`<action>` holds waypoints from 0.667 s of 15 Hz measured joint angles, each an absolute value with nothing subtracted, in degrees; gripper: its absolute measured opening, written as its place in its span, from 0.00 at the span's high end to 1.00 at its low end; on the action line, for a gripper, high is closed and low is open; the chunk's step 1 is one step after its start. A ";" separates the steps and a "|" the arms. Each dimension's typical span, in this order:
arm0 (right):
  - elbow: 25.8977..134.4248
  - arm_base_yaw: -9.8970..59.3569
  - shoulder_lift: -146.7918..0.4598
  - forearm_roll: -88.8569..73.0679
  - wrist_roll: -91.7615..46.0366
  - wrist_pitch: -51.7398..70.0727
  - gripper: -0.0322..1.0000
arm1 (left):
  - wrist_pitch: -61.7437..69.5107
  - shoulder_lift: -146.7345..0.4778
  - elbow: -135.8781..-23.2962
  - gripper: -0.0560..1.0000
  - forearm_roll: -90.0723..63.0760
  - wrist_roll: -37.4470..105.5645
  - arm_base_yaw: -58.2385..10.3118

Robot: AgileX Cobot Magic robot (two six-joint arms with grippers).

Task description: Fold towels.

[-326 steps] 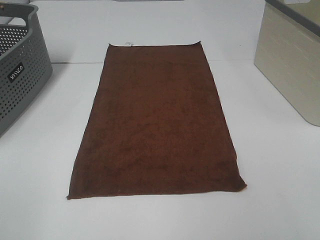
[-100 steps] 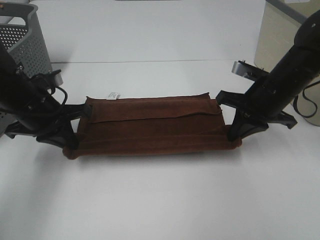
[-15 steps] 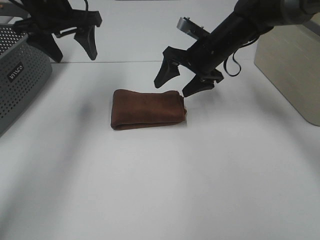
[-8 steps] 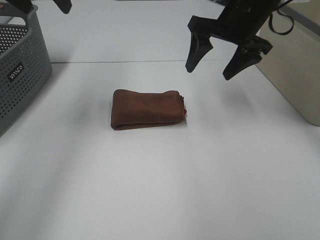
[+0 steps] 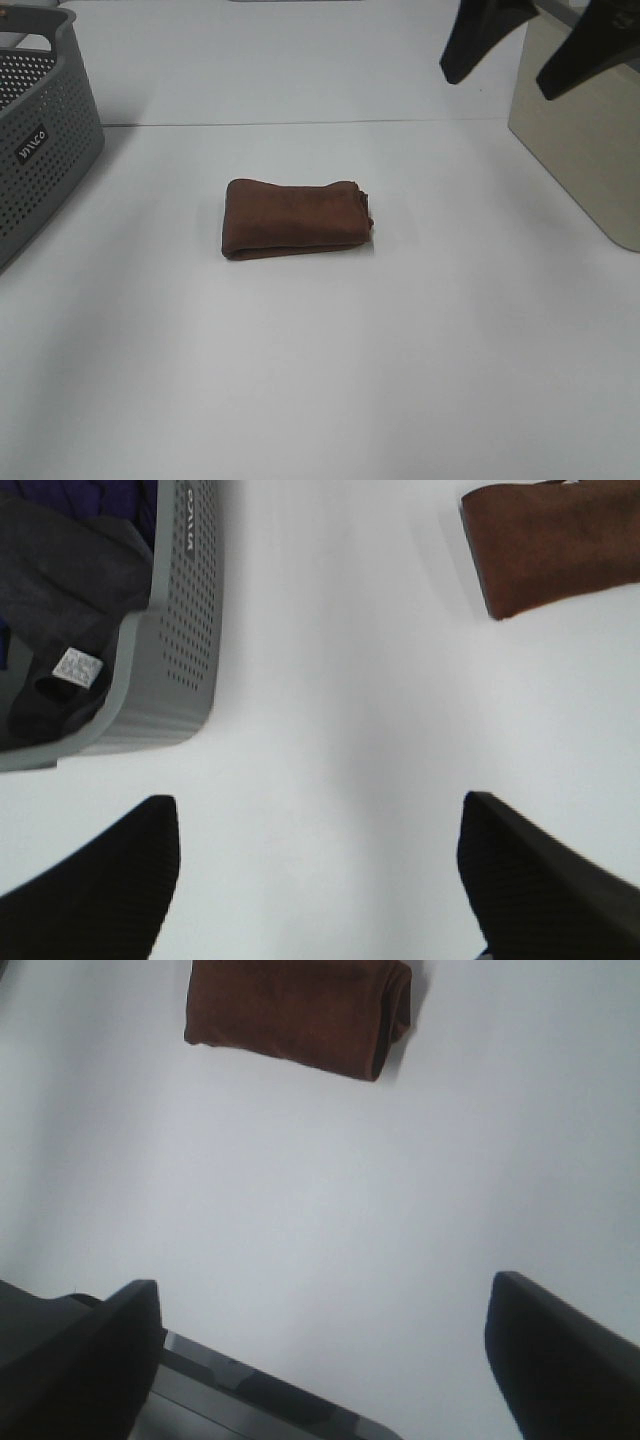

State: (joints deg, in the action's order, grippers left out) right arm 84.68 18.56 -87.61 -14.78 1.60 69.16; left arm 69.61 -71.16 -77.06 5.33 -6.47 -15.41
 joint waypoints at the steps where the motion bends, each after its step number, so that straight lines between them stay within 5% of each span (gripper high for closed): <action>1: 80.73 18.56 -83.25 -13.87 1.60 69.16 0.17 | 69.67 -66.06 -72.65 0.25 5.33 -6.59 -15.41; 5: 59.76 18.56 -58.84 -8.37 2.01 69.73 0.17 | 69.67 -38.22 -50.94 0.25 5.39 -6.65 -15.41; 10: 44.52 18.56 -32.77 -8.08 1.03 69.90 0.17 | 69.84 -11.57 -39.71 0.25 4.01 -3.21 -15.41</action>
